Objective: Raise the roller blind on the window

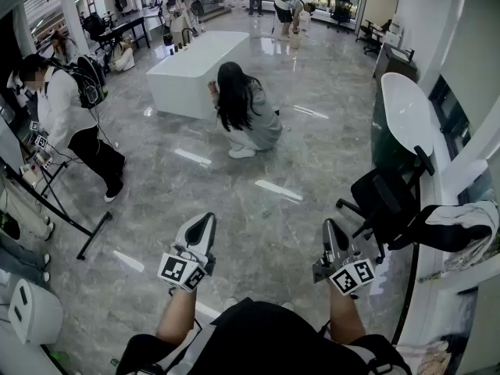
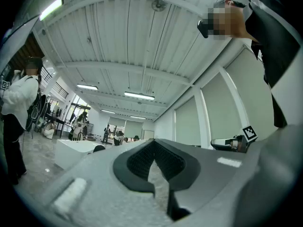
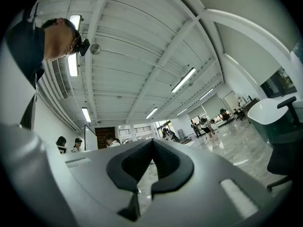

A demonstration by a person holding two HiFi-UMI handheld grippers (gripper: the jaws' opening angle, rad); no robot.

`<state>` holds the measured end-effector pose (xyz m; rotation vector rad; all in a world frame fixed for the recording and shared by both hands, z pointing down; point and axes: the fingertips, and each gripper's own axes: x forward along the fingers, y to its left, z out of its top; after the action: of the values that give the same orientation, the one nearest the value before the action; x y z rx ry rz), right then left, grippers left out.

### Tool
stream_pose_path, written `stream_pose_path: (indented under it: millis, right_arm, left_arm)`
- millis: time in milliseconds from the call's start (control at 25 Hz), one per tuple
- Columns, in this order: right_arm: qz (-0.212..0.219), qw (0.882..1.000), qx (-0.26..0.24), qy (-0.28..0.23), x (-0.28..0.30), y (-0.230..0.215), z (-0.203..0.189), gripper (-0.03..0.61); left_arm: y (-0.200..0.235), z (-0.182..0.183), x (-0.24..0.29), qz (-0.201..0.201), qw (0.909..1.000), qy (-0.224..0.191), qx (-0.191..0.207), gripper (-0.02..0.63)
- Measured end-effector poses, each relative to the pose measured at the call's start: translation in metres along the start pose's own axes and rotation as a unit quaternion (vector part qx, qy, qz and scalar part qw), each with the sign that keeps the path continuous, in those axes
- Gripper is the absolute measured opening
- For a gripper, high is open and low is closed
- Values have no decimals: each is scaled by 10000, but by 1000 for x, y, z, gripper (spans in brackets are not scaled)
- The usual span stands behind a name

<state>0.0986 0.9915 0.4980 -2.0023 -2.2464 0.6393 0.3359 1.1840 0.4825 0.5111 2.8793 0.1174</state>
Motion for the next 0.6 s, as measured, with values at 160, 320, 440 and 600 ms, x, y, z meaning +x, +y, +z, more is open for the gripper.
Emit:
stream_pose_path:
  millis: [160,320,440,600]
  right_arm:
    - [32,10000,0,19,0,1,-3,-2]
    - [41,10000,-23,36,2,1,-3,-2]
    - [28,10000,17,27,3,-1,-3,-2]
    - [38,10000,-19,47,4,1,-3,-2]
  left_arm:
    - [-2,-5,0,-45,10000,29,10,3]
    - [0,-9,-1,-111,9999,-15,72,2]
    - [1,-5,0,-48,10000,43,0,3]
    - [4,-10,0,-94,10000,11,9,3]
